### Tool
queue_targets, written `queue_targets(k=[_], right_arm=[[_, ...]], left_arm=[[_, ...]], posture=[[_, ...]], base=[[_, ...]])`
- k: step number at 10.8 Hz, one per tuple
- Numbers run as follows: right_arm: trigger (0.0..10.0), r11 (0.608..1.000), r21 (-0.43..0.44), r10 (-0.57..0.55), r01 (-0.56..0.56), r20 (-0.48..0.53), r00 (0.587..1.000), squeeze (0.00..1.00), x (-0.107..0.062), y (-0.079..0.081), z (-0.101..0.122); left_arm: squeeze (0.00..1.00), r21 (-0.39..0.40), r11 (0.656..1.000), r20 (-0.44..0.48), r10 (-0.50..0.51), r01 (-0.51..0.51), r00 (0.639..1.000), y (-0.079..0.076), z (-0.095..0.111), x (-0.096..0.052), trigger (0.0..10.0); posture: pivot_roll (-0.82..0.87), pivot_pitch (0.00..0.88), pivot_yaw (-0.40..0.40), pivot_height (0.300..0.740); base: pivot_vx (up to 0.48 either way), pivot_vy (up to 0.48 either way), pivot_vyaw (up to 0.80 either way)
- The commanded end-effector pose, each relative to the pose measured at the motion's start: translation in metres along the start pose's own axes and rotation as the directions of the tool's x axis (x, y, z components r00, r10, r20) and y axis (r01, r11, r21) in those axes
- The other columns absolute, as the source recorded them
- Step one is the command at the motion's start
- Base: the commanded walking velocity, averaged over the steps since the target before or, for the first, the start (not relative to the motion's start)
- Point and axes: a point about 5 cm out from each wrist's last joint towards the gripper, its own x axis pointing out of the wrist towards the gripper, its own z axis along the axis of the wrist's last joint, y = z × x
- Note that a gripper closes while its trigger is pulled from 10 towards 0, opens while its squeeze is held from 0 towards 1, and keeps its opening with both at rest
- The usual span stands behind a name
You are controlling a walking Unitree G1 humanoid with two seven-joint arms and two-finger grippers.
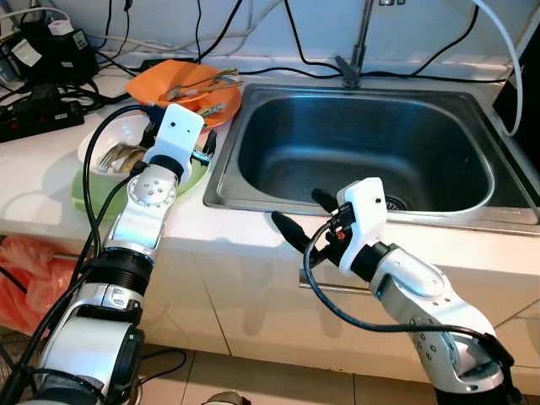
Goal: Kitchen organization
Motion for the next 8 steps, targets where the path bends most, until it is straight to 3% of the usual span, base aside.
queue_targets(k=[1,4,5,6,7,8], right_arm=[[10.0,1.000,-0.004,0.015,-0.015,0.000,1.000,0.00,-0.004,0.006,0.002],[10.0,1.000,-0.008,0.005,-0.006,-0.017,1.000,0.00,-0.012,0.010,0.000],[10.0,1.000,-0.008,0.000,-0.001,-0.020,1.000,0.00,-0.014,0.010,0.000],[10.0,1.000,-0.015,-0.005,0.005,-0.024,1.000,0.00,-0.015,0.008,0.001],[10.0,1.000,-0.016,-0.007,0.007,-0.025,1.000,0.00,-0.015,0.008,0.001],[10.0,1.000,-0.020,-0.009,0.008,-0.025,1.000,0.00,-0.014,0.007,0.001]], left_arm=[[0.00,0.005,1.000,-0.002,-0.006,0.006,1.000,0.003,0.000,0.002,10.0],[0.00,0.002,0.998,0.004,-0.069,0.069,0.998,-0.007,-0.003,0.004,9.9],[0.00,0.002,0.997,0.007,-0.083,0.083,0.997,-0.009,-0.003,0.006,7.8],[0.00,0.002,0.996,0.011,-0.092,0.092,0.996,-0.009,-0.001,0.008,3.0],[0.00,0.003,0.996,0.013,-0.093,0.093,0.996,-0.009,-0.001,0.008,2.5],[0.00,0.007,0.996,0.014,-0.090,0.090,0.996,-0.006,-0.001,0.008,3.8]], posture=[[0.09,0.084,0.051,0.740],[0.04,0.108,0.051,0.740],[0.04,0.108,0.051,0.740],[0.04,0.108,0.049,0.740],[0.04,0.107,0.048,0.740],[0.04,0.103,0.047,0.740]], base=[[0.000,0.000,0.00],[0.000,0.000,0.00],[0.000,0.000,0.00],[0.000,0.000,0.00],[0.000,0.000,0.00],[0.000,0.000,0.00]])
